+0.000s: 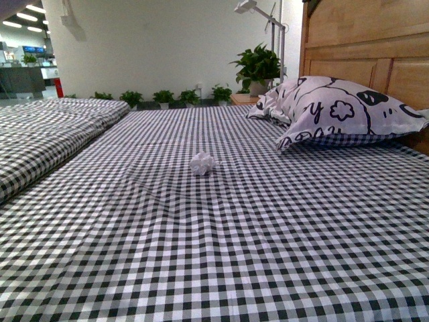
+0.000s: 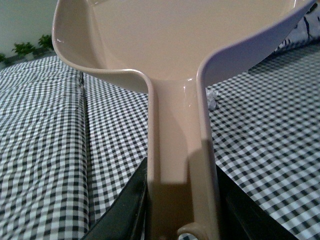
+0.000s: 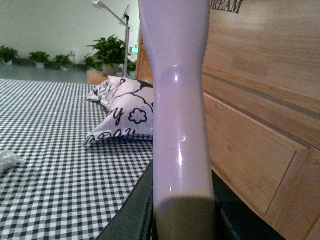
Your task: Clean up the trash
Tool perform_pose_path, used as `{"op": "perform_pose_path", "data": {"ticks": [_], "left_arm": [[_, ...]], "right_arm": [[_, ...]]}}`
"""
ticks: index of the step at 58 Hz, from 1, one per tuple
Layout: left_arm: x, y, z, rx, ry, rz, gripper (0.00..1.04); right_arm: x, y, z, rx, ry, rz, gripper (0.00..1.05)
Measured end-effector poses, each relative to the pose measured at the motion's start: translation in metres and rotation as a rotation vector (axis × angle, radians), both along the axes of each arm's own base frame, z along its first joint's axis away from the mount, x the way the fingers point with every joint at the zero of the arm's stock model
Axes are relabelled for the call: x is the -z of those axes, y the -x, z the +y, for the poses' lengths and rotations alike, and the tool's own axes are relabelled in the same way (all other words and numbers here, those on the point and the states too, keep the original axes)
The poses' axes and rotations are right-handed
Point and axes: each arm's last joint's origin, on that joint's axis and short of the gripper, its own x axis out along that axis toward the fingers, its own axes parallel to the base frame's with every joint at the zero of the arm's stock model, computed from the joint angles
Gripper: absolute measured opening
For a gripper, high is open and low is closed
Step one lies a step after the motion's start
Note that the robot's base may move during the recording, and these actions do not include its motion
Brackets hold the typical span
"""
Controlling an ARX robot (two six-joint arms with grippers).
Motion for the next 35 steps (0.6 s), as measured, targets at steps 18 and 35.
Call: {"op": "perform_pose_path", "data": {"ticks": [18, 35], "left_arm": [[0.039, -0.101, 0.045, 0.113, -0.261, 0.162, 0.28], [0.054, -0.154, 0.060, 0.219, -0.354, 0.217, 0.28]], "right_arm": [[0.000, 0.000, 0.000, 0.000, 0.000, 0.000, 0.20], [0.000, 0.000, 0.000, 0.000, 0.000, 0.000, 0.20]]}}
